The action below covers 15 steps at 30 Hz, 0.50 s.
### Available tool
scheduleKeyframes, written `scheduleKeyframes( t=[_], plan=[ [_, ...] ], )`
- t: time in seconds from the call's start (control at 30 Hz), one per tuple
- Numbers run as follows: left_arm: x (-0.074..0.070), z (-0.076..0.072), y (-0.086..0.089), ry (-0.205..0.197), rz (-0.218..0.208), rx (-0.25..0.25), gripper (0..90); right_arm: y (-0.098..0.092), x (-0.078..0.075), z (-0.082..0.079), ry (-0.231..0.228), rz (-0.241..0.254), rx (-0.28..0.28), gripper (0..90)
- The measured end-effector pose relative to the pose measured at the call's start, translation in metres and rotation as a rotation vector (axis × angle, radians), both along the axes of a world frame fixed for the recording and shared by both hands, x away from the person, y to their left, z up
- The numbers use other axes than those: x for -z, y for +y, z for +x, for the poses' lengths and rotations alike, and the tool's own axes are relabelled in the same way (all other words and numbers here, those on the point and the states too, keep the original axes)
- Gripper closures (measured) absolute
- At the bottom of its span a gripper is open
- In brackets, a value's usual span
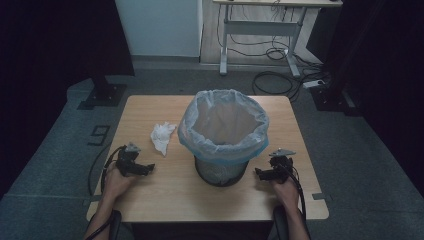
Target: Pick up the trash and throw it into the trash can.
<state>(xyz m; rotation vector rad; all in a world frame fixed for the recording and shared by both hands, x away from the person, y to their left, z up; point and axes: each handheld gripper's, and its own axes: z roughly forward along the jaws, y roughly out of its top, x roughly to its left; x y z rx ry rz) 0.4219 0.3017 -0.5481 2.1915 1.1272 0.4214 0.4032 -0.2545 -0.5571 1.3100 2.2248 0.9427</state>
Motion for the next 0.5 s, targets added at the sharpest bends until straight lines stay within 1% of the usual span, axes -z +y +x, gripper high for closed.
scheduleKeyframes(
  t=[0.1,0.5],
  plan=[
    [-0.0001,0.0002,-0.0003,0.0,0.001,-0.002,0.0,-0.0003,0.0,0.0008,-0.001,0.0,-0.009,0.0],
    [-0.0001,0.0015,-0.001,0.001,0.001,-0.005,0.0,0.0005,0.0001,-0.0002,0.0,0.0,0.005,0.0]
  ],
)
